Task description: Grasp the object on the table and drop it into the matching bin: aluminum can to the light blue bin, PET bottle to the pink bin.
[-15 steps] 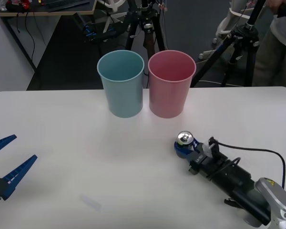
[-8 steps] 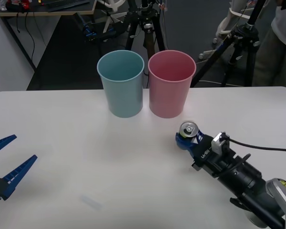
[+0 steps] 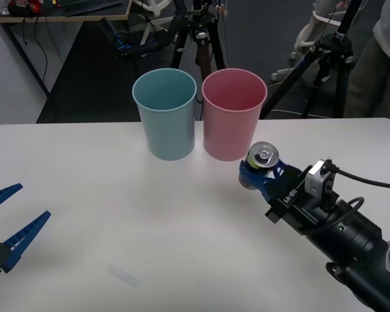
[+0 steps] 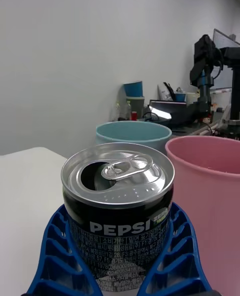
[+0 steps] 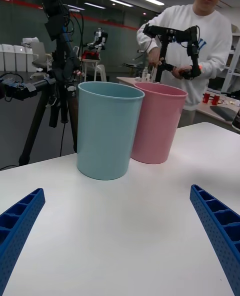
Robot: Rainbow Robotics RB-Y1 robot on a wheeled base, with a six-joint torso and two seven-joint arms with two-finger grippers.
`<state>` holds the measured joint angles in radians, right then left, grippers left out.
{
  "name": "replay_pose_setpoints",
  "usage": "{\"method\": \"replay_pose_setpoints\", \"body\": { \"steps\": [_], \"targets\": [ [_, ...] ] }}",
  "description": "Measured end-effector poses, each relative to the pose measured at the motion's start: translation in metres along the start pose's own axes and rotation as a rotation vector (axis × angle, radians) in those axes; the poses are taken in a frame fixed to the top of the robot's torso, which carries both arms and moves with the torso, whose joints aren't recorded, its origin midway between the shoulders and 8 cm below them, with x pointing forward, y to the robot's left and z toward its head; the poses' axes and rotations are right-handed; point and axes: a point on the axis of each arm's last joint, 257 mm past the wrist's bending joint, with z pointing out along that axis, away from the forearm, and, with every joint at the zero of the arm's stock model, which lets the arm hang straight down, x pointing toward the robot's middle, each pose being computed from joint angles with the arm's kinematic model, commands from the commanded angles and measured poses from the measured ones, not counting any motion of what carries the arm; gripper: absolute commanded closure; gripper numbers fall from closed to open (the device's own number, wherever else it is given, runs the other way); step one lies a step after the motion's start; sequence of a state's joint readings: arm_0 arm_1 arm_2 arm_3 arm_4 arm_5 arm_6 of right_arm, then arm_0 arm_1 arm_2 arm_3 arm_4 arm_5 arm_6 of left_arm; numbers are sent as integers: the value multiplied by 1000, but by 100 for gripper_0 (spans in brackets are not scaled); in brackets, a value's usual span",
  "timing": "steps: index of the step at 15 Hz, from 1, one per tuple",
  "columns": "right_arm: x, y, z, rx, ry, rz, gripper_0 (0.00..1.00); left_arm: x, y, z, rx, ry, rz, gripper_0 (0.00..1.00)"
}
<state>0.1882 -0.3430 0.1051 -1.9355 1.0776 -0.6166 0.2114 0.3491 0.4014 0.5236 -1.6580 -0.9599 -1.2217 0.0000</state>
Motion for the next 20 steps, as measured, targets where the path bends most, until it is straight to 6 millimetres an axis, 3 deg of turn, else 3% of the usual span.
{"method": "replay_pose_setpoints", "body": {
  "steps": [4,9,12,20],
  "targets": [
    [-47,1,21,26,-53,56,100,0,0,0,0,0,0,0],
    [-82,-9,53,80,-116,68,100,0,0,0,0,0,0,0],
    [-88,-19,82,139,-134,66,100,0,0,0,0,0,0,0],
    [-81,-41,174,192,-136,52,100,0,0,0,0,0,0,0]
  ]
}}
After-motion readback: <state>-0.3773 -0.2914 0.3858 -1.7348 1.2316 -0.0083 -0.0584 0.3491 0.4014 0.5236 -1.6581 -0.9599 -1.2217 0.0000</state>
